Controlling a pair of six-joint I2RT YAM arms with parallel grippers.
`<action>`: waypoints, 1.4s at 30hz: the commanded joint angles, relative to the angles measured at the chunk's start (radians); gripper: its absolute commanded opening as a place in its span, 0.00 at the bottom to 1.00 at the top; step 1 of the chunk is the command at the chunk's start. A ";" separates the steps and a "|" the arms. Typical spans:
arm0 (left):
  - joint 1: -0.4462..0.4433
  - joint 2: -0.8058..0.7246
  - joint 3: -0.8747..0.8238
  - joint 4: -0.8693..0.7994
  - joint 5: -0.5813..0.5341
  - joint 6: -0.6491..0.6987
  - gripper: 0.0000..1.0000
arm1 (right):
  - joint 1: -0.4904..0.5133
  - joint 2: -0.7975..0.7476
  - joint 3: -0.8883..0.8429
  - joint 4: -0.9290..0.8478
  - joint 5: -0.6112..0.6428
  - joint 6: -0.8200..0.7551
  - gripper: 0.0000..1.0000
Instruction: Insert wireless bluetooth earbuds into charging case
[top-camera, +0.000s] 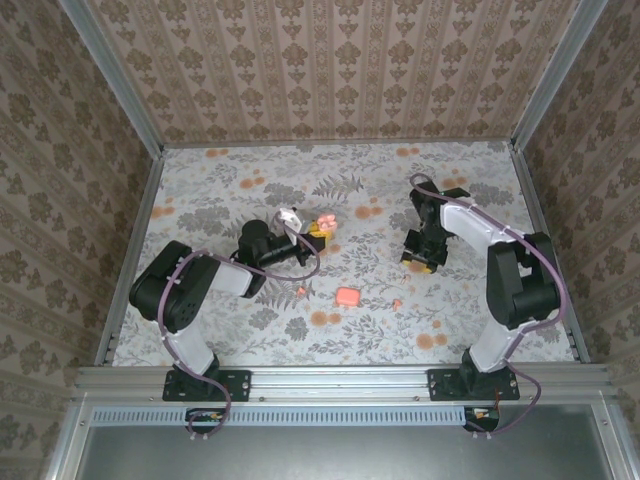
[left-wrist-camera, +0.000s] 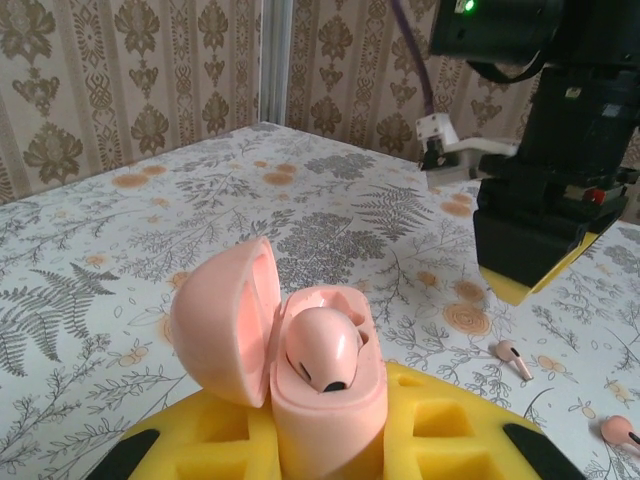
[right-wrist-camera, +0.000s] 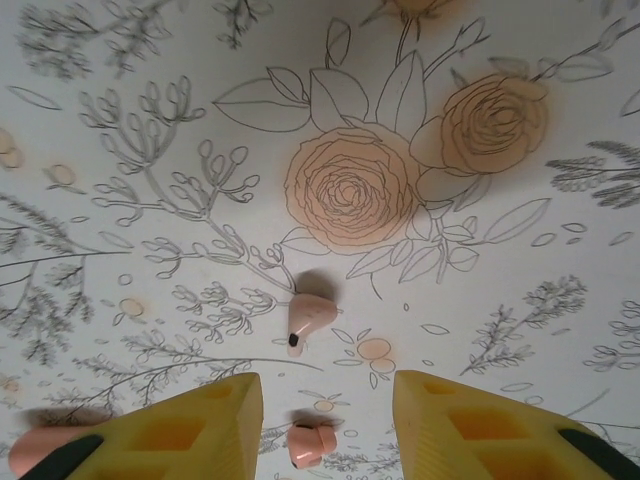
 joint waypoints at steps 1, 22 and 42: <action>-0.004 -0.037 0.014 -0.004 0.007 0.024 0.12 | -0.002 0.056 -0.003 0.003 -0.047 0.023 0.40; -0.003 -0.015 0.019 -0.007 0.007 0.025 0.12 | 0.005 0.169 -0.014 0.039 -0.097 0.009 0.35; -0.013 -0.033 0.006 -0.009 -0.001 0.032 0.13 | 0.023 0.105 -0.055 0.076 -0.104 0.029 0.21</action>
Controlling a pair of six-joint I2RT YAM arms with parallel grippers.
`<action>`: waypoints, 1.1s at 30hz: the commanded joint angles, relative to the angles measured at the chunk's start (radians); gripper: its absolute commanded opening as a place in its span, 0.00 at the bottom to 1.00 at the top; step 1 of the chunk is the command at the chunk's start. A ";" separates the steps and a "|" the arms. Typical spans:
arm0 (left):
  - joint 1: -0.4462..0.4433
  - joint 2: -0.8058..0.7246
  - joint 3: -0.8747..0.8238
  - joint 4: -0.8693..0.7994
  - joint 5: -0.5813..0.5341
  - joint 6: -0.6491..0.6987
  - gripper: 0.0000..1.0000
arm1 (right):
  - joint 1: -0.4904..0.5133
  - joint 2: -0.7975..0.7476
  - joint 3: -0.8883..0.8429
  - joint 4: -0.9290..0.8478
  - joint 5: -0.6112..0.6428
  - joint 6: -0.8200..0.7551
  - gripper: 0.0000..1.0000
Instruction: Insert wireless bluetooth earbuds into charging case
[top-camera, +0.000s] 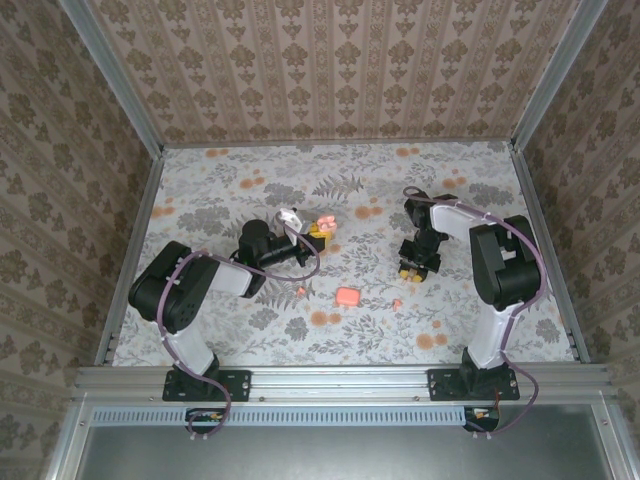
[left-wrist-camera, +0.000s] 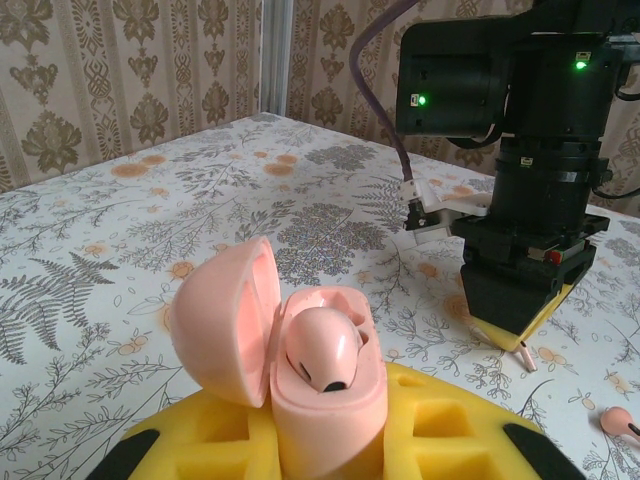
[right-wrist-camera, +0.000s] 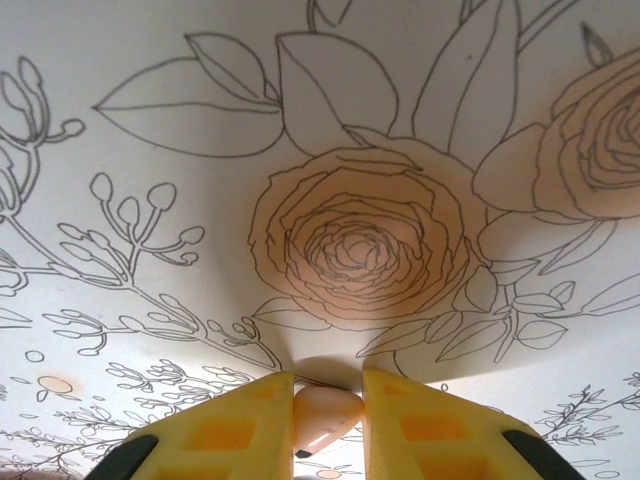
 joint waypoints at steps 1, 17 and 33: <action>-0.011 -0.028 0.007 0.013 0.000 0.028 0.12 | 0.020 -0.032 -0.033 0.025 -0.034 0.023 0.21; -0.095 0.132 0.077 -0.008 -0.028 0.077 0.12 | 0.094 -0.265 -0.129 0.302 0.023 0.122 0.21; -0.142 0.229 0.141 -0.045 -0.014 0.152 0.12 | 0.215 -0.394 -0.151 0.528 0.095 0.169 0.20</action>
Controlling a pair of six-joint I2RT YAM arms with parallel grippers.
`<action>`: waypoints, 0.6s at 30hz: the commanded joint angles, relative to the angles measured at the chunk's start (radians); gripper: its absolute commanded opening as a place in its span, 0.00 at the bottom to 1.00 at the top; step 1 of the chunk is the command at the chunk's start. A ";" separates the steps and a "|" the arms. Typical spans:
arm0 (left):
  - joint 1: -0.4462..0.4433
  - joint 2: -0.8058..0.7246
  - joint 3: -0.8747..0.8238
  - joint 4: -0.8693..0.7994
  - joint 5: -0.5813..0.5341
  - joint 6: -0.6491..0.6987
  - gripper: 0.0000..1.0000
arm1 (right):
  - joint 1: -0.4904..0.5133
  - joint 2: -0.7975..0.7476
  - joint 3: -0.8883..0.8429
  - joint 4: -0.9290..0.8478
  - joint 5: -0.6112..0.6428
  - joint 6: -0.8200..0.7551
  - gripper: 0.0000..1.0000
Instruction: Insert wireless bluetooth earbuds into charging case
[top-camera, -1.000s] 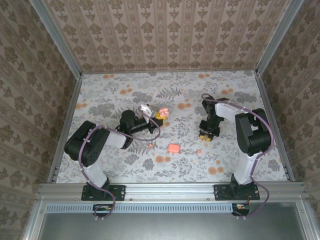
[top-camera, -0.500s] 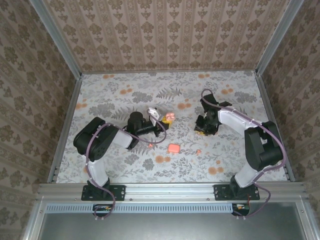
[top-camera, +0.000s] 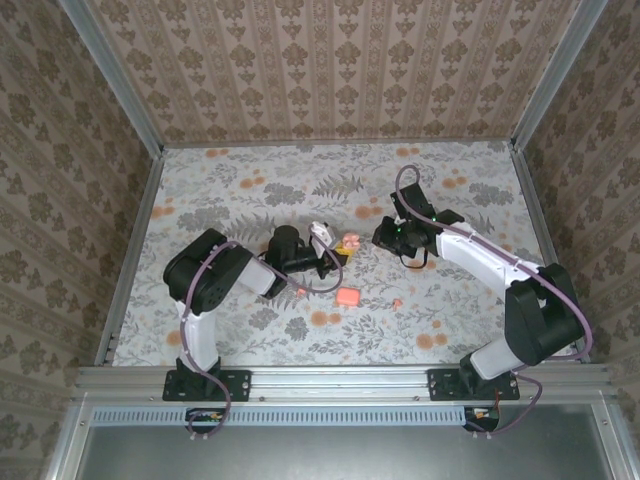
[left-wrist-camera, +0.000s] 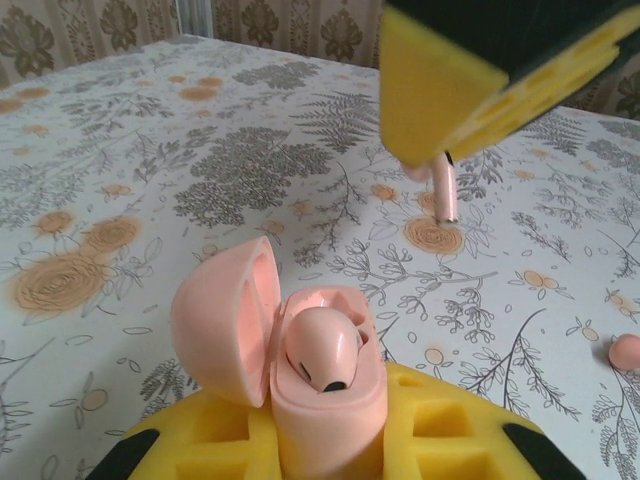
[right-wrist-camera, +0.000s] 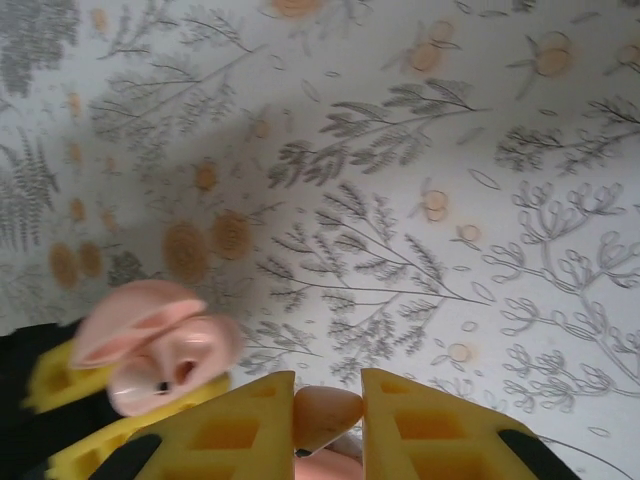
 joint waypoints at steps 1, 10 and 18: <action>-0.008 0.017 0.034 -0.007 0.015 0.031 0.12 | 0.025 -0.021 -0.013 0.070 0.036 0.022 0.20; -0.008 0.019 0.052 -0.025 0.045 0.029 0.12 | 0.071 0.018 0.027 0.097 0.051 0.000 0.20; -0.009 0.009 0.054 -0.026 0.050 0.025 0.12 | 0.091 0.023 0.047 0.101 0.107 -0.018 0.20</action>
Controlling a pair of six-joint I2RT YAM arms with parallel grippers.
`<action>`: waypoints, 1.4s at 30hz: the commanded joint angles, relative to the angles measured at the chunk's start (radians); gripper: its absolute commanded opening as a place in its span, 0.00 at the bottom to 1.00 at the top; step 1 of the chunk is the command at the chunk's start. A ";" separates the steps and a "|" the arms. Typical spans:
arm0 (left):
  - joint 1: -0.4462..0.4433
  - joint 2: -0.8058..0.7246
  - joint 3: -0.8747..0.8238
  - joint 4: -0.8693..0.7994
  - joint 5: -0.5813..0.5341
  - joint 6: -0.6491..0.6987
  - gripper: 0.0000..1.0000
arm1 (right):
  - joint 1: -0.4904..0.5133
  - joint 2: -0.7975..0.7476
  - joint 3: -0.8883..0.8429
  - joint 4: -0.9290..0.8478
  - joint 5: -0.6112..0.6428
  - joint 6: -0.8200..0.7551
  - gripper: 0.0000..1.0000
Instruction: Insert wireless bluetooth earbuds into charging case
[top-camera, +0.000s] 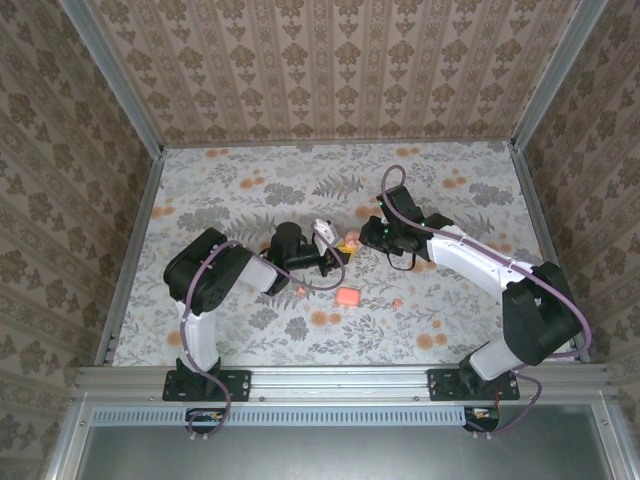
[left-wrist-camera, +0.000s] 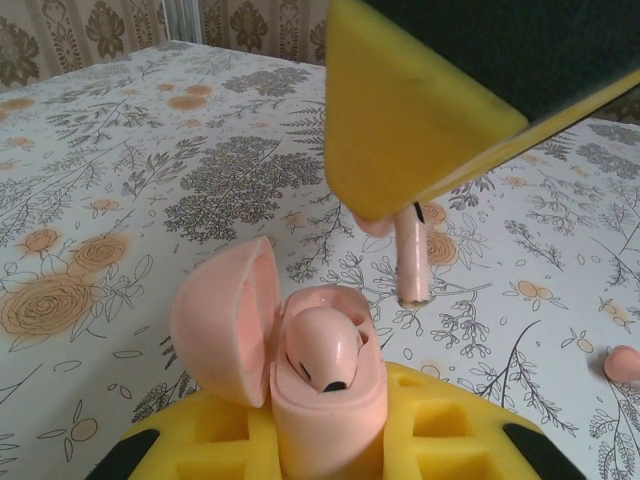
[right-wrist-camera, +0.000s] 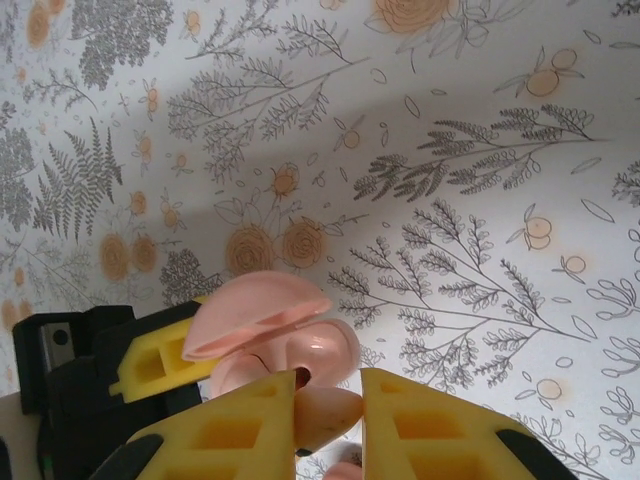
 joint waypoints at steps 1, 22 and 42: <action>-0.004 0.009 0.019 0.007 0.029 0.017 0.12 | 0.010 0.008 0.035 0.010 0.062 -0.019 0.20; -0.003 -0.024 0.010 0.038 0.028 -0.008 0.12 | 0.063 0.057 0.067 -0.020 0.150 -0.077 0.19; 0.001 -0.059 0.011 0.040 0.019 -0.015 0.12 | 0.094 0.082 0.077 -0.038 0.215 -0.101 0.19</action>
